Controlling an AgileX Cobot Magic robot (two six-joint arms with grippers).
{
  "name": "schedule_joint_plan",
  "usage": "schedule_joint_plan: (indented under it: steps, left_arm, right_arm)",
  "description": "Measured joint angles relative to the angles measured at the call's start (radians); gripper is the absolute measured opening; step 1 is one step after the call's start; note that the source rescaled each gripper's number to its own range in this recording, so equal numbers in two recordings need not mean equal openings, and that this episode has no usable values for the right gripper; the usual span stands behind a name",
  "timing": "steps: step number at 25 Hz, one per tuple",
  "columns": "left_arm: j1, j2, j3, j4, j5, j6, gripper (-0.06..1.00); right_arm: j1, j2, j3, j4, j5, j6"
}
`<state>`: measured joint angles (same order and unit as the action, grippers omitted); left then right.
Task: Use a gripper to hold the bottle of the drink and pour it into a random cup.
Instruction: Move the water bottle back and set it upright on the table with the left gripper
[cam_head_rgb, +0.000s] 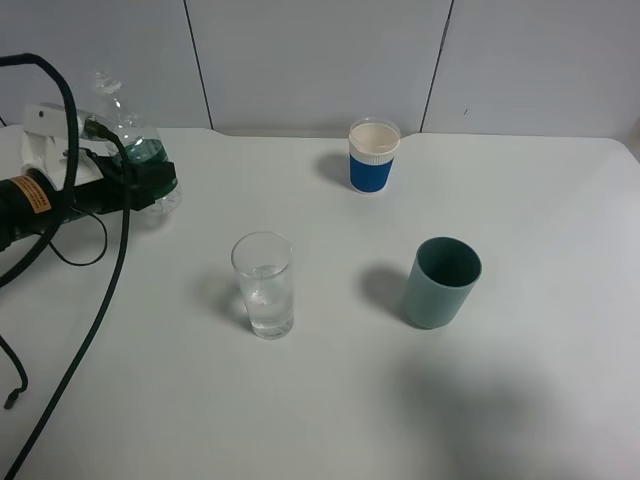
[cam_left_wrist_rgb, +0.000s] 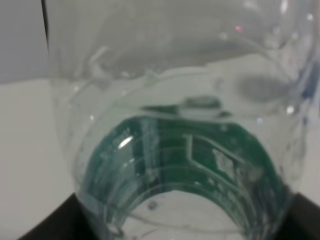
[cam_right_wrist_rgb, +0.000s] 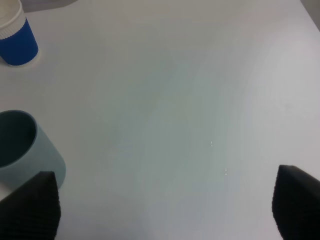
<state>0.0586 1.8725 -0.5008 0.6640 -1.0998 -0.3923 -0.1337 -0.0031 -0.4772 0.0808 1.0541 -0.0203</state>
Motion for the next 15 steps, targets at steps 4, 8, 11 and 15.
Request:
schedule_joint_plan:
  steps: [4,8,11,15]
  left_arm:
    - [0.000,0.051,0.000,-0.012,-0.044,0.055,0.00]
    - [0.000,0.107,-0.001,-0.014,-0.098,0.176,0.00]
    - [0.000,0.137,-0.001,-0.015,-0.102,0.215,0.00]
    - [0.000,0.145,-0.001,-0.015,-0.103,0.227,0.00]
  right_arm:
    - [0.000,0.000,0.000,0.000,0.000,0.000]
    - [0.000,0.000,0.000,0.000,0.000,0.000]
    - [0.000,0.000,0.000,0.000,0.000,0.000]
    - [0.000,0.000,0.000,0.000,0.000,0.000]
